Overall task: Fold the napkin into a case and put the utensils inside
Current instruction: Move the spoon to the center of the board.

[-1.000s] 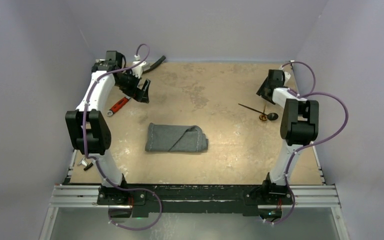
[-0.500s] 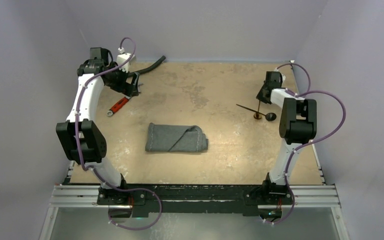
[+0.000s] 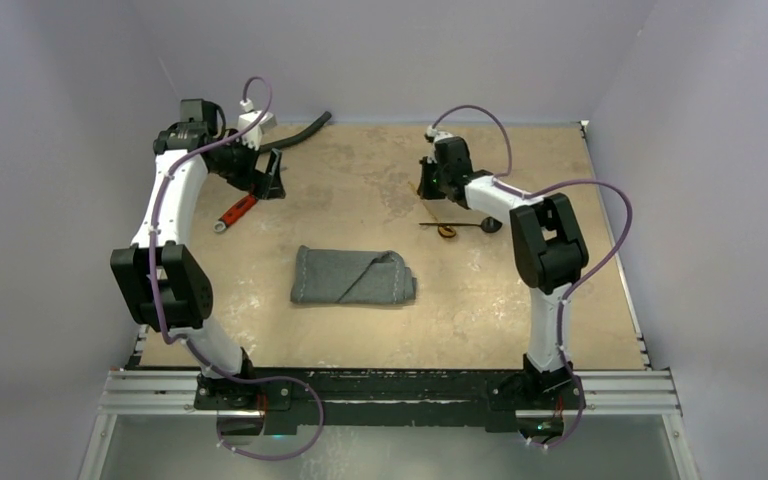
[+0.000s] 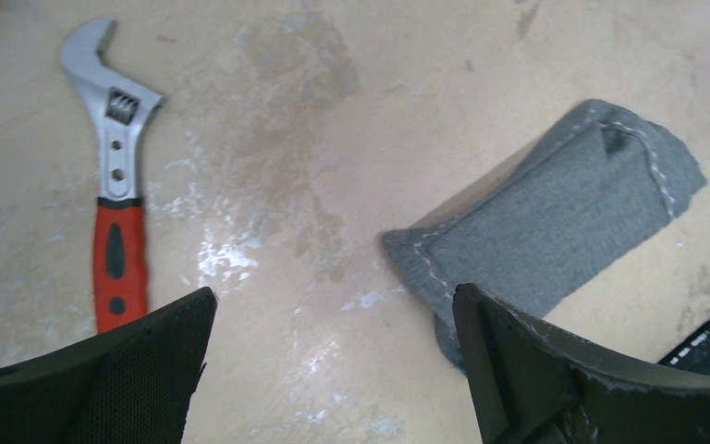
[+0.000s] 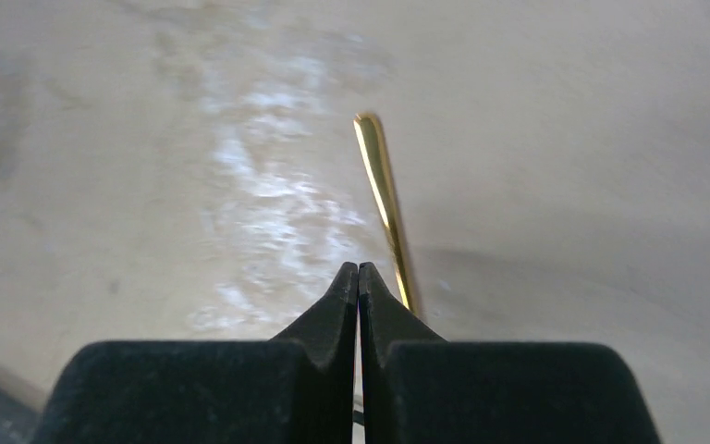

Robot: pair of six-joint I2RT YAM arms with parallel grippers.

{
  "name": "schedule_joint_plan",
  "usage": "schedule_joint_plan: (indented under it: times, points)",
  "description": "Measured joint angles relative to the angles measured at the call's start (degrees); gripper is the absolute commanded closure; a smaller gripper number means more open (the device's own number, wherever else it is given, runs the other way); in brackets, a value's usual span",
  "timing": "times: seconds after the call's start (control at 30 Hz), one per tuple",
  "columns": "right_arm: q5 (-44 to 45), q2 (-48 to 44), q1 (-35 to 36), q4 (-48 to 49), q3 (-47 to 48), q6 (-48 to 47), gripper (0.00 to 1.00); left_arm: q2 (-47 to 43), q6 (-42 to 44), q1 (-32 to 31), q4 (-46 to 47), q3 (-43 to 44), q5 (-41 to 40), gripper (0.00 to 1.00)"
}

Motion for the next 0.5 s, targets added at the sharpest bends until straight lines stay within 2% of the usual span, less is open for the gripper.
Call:
schedule_joint_plan:
  times: [0.17, 0.23, 0.27, 0.33, 0.47, 0.5]
  points:
    - [-4.2, -0.8, 2.3, 2.6, 1.4, -5.9, 1.00, -0.4, 2.7, 0.0, -1.6, -1.0, 7.0, 0.02]
    - [-4.2, -1.6, 2.3, 2.6, 1.4, -7.3, 0.85, -0.6, 3.7, -0.1, -1.9, -1.0, 9.2, 0.01]
    - [-3.8, -2.0, 2.2, 2.4, 1.5, -7.8, 0.74, -0.6, 4.4, -0.2, -2.3, -1.0, 10.1, 0.02]
    - [-2.4, -2.8, 2.0, 1.1, 1.5, -8.2, 0.65, -0.7, 5.8, -0.3, -3.0, -1.0, 11.2, 0.01]
    - [1.6, -7.5, 1.1, -1.4, -2.8, -5.2, 0.39, -0.7, 8.2, -0.7, -4.4, -1.0, 11.8, 0.01]
    - [2.4, -9.9, 0.4, -2.3, -5.2, -3.4, 0.27, -0.7, 8.4, -0.8, -4.6, -1.0, 11.8, 0.01]
